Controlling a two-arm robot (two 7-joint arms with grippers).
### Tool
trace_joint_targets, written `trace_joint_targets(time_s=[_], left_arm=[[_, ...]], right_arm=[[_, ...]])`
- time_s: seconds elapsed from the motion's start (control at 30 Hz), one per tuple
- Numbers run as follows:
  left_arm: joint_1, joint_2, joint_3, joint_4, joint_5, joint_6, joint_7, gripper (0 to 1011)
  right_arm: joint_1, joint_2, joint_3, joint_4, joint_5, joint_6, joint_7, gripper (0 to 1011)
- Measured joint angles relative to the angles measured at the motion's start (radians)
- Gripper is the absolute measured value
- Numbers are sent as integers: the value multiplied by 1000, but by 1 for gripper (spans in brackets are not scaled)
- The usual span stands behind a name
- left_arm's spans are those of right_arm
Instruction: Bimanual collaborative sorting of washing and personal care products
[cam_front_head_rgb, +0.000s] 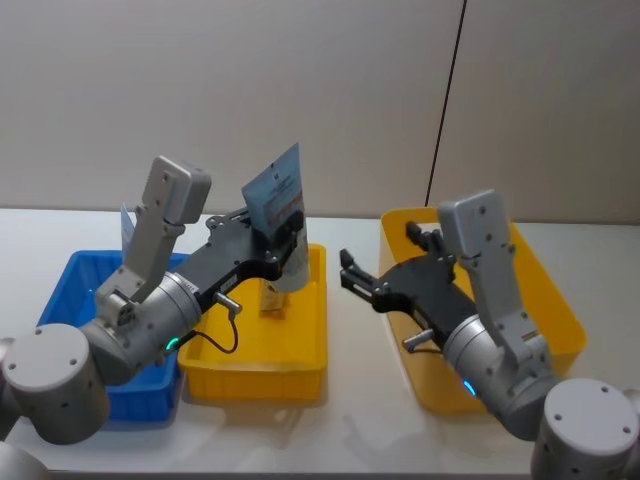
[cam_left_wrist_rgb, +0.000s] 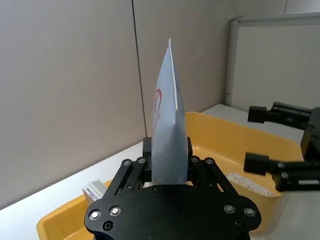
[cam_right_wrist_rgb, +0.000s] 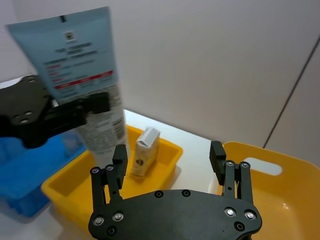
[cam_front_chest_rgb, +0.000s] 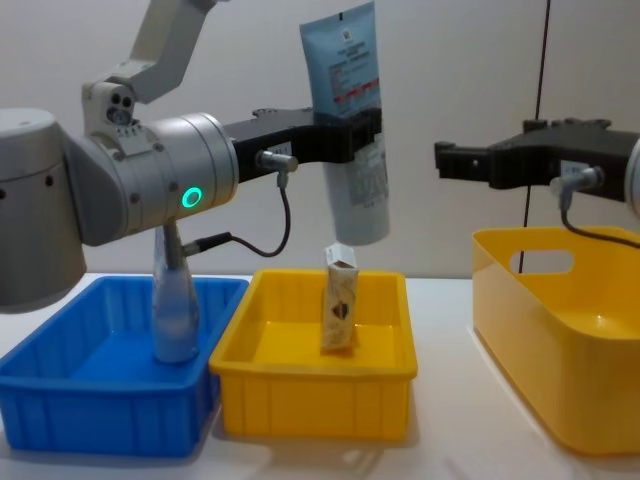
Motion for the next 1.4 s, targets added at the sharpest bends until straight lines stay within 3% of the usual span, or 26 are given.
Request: trace_joint_targets(time_s=[0.37, 0.67, 1.4], left_arm=[[-3, -3, 4, 1, -1, 2, -2, 280], [-4, -4, 5, 2, -2, 3, -3, 280], [-6, -5, 6, 2, -2, 3, -4, 280]], right_arm=[[8, 40, -43, 0, 12, 14, 80, 1004], [38, 51, -74, 32, 12, 23, 112, 1004], [150, 1, -129, 189, -22, 9, 93, 1004]])
